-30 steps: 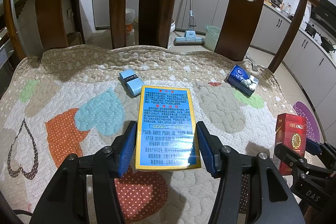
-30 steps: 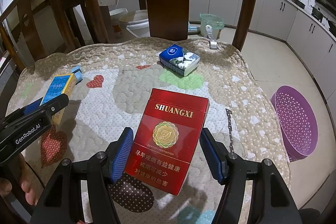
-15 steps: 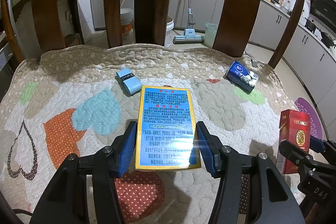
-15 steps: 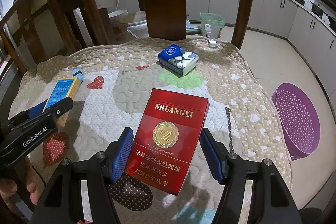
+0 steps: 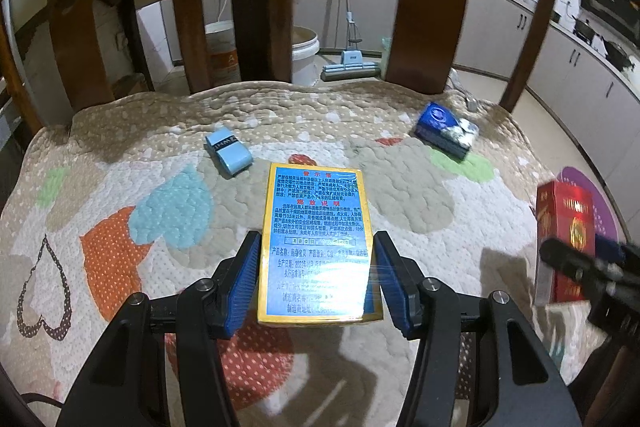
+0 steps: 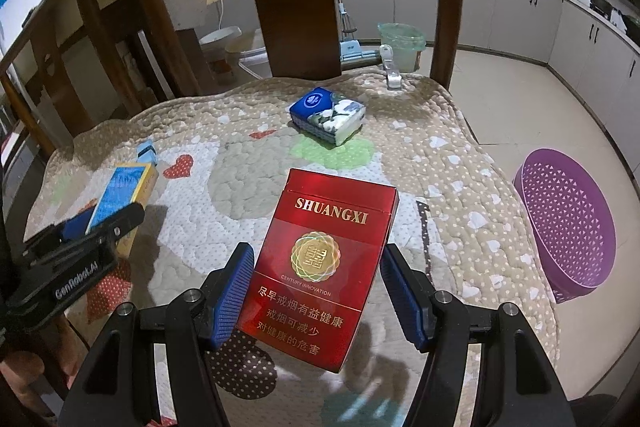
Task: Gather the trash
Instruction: 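Carry the blue-yellow box and SHUANGXI pack over the purple basket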
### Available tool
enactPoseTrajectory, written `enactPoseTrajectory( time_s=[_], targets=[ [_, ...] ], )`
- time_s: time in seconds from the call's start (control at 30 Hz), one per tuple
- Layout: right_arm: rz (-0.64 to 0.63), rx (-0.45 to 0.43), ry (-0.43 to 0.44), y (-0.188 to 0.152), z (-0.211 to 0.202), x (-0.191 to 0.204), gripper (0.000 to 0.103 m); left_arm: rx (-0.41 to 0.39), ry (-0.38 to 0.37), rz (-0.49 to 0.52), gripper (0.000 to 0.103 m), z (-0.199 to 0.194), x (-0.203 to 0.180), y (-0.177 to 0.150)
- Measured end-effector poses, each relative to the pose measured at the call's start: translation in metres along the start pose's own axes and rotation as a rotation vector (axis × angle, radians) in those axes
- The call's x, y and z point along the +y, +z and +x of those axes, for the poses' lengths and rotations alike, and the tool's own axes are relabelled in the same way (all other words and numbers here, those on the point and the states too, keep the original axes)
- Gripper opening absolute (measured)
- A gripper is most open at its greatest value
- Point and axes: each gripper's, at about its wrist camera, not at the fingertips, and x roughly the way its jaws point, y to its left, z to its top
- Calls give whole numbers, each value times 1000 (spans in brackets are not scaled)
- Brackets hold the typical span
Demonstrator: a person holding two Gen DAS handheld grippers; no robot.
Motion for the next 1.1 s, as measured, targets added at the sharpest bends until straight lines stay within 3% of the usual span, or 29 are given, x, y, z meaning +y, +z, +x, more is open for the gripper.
enactPoseTrajectory(
  time_s=[0.2, 0.53, 0.8, 1.1],
  targets=[
    [27, -40, 33, 8, -10, -28, 69, 4, -3, 53, 55, -14, -18, -11],
    [125, -99, 67, 14, -26, -111, 69, 18, -18, 150, 55, -28, -73, -3],
    [208, -154, 8, 23, -35, -188, 69, 22, -58, 207, 55, -31, -127, 13],
    [307, -246, -24, 46, -29, -250, 69, -1, -45, 255, 55, -31, -168, 35]
  ],
)
